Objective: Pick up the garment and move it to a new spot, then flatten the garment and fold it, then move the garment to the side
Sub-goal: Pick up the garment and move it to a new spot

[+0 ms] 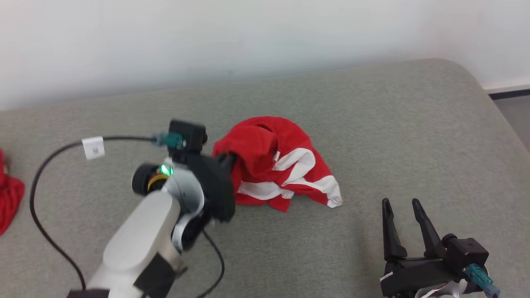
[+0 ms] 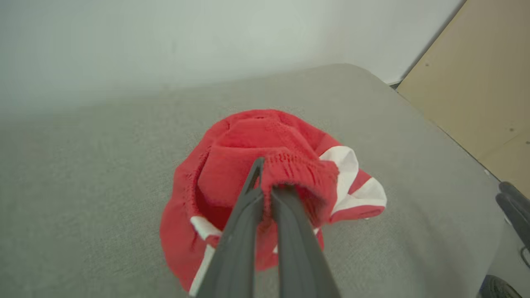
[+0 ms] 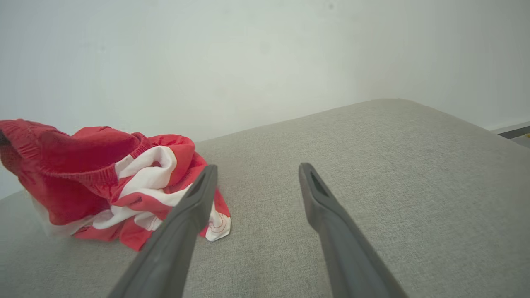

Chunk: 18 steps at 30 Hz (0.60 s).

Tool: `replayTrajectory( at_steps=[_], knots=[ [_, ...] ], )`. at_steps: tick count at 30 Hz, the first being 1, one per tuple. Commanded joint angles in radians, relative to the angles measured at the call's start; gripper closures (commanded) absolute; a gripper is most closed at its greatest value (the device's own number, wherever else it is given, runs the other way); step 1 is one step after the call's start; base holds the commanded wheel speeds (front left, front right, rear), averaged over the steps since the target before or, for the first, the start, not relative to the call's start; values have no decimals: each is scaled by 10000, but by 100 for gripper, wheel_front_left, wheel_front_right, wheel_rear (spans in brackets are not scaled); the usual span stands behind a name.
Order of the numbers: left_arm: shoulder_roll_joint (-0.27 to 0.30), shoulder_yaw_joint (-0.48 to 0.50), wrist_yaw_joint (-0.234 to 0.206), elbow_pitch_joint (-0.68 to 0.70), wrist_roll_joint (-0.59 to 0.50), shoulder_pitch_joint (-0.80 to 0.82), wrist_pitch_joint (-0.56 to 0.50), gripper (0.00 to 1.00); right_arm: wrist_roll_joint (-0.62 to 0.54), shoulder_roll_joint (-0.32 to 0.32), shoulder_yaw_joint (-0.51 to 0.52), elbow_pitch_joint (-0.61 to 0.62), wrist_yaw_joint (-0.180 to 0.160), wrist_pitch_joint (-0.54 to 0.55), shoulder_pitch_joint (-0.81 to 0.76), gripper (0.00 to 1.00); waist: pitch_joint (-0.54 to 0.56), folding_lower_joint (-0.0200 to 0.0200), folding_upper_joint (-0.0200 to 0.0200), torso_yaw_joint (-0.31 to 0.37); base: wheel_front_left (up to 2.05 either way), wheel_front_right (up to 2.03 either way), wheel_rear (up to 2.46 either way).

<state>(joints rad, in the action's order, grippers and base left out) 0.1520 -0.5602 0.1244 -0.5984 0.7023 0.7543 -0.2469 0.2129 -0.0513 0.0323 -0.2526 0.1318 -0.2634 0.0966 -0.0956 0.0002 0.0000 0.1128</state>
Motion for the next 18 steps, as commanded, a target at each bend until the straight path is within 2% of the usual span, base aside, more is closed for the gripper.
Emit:
replayTrajectory(
  at_steps=[1,7,10,11,12,16,18],
  knots=[
    [71,-53,46,64,154,-235,-36,100,19,19,-9,-11,-21,-18,25,0,44,-2,0,-303,0,0,0],
    [968,-709,75,812,-44,-1804,-147,100,60,16,-68,-104,-21,-20,-195,0,387,-2,0,-701,0,0,0],
    [1307,-844,70,1285,-129,-2454,181,100,48,18,-110,-124,-21,-20,-261,0,492,-2,0,-821,0,0,0],
    [1377,-899,72,1456,-137,-2662,384,81,38,18,-120,-130,-21,-20,-265,0,514,-2,0,-844,0,0,0],
    [1459,-911,74,1613,-168,-2877,652,1,39,18,-133,-135,-21,-20,-262,0,528,-2,0,-857,0,0,0],
    [1667,-1006,30,2046,-318,-3612,1692,0,76,15,-168,-146,-21,-20,-203,0,576,-2,0,-835,0,0,0],
    [1682,-844,-134,2127,-210,-4060,2172,0,86,16,-143,-124,-21,-20,-203,0,599,-2,0,-771,0,0,0]
  ],
)
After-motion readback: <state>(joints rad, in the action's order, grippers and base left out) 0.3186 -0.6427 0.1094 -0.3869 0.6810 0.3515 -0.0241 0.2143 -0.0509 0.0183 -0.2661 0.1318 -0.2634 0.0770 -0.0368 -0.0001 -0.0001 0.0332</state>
